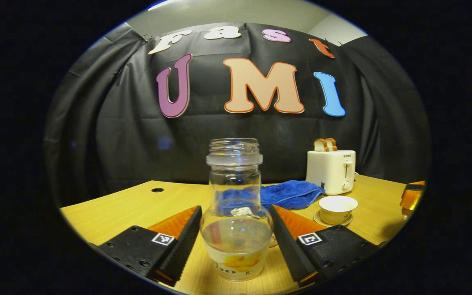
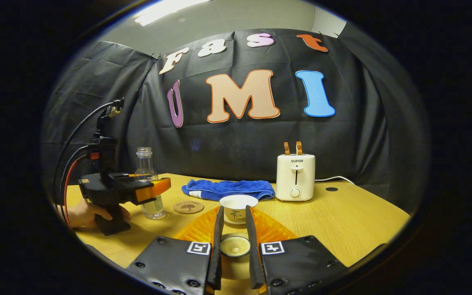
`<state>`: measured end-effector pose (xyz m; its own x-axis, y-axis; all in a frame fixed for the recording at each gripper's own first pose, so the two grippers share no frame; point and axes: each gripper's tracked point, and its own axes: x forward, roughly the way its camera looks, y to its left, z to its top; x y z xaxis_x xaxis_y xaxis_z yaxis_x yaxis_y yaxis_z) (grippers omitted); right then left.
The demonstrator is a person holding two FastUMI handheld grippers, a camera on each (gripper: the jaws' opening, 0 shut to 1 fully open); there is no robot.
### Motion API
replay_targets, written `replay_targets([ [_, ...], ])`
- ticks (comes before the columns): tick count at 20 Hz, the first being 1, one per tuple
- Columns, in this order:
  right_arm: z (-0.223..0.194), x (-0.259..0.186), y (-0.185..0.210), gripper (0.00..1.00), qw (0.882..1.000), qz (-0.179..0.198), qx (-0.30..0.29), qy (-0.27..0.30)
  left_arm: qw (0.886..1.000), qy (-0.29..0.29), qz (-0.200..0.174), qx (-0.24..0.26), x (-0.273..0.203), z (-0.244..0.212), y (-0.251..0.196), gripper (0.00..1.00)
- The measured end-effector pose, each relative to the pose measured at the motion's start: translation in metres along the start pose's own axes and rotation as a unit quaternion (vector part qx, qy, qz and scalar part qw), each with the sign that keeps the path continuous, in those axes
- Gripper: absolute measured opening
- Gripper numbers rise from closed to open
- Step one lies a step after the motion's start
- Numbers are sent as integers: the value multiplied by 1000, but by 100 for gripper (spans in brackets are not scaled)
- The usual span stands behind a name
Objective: Open the teacup lid with one hand, grasp the water bottle and pour water into the teacup with the other hand; after pouring, place the water bottle on the coaster and then close the teacup lid.
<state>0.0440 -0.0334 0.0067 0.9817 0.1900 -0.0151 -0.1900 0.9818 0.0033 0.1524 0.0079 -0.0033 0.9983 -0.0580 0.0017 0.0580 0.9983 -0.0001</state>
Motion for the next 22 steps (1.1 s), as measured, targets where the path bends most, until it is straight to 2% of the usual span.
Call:
replay_targets([
  [1, 1, 0, 0, 30, 1000, 0, 0, 0, 1000, -2, -3, 1, -1, 0, 0, 76],
  [7, -1, -2, -7, 30, 1000, -12, 0, 3, 1000, 6, 8, 11, 4, 0, 0, 70],
  [9, 1, -4, -19, 30, 999, -32, -1, -1, 995, 7, 14, 95, 8, -1, -2, 70],
  [11, 1, -8, -27, 30, 999, -43, -1, -2, 980, 15, 7, 197, 16, -2, -8, 69],
  [13, 1, -11, -40, 30, 999, -52, -1, -1, 956, 36, -9, 292, 28, -7, -21, 69],
  [15, 2, -16, -62, 30, 997, -76, -1, -2, 923, 31, -30, 383, 38, -7, -39, 70],
  [19, 4, -24, -92, 30, 995, -102, 0, -2, 841, 39, -72, 534, 45, -12, -75, 70],
  [22, 4, -27, -102, 30, 994, -110, -1, -2, 785, 49, -91, 610, 48, -26, -92, 70],
])
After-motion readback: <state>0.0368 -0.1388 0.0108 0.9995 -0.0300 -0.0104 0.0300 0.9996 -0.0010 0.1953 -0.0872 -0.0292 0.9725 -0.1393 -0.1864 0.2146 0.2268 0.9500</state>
